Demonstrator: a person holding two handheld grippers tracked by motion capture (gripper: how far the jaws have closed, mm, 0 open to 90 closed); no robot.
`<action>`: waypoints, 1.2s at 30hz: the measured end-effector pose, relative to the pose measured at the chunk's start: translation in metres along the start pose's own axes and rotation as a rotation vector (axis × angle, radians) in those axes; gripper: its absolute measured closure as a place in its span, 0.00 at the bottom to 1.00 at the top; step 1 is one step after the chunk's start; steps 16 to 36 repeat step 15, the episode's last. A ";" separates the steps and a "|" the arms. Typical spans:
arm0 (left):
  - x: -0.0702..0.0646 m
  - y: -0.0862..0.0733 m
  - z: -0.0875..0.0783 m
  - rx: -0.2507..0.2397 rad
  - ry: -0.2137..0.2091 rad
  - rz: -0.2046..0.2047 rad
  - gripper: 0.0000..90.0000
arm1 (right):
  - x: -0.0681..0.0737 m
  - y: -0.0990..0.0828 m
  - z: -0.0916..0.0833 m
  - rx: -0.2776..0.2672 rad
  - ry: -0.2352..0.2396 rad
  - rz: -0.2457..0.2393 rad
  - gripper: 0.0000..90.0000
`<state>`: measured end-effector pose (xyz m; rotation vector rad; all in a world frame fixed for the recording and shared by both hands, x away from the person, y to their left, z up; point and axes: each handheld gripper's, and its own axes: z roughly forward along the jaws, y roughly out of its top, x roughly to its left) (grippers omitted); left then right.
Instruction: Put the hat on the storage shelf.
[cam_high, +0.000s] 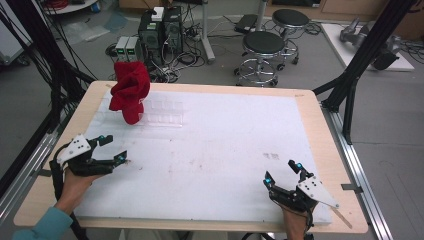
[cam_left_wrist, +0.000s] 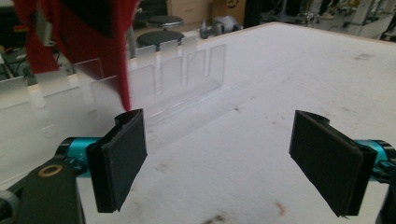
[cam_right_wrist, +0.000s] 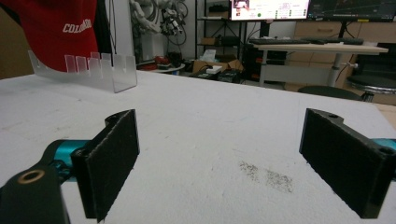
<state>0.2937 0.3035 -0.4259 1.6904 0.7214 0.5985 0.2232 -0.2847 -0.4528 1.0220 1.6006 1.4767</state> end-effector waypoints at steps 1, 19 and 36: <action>-0.005 -0.003 0.000 -0.010 -0.008 0.003 0.21 | 0.000 0.000 0.000 -0.002 0.001 -0.005 0.12; -0.025 -0.030 -0.020 -0.153 0.029 0.004 0.21 | 0.000 -0.001 -0.002 -0.020 0.002 -0.013 0.12; -0.025 -0.030 -0.020 -0.153 0.029 0.004 0.21 | 0.000 -0.001 -0.002 -0.020 0.002 -0.013 0.12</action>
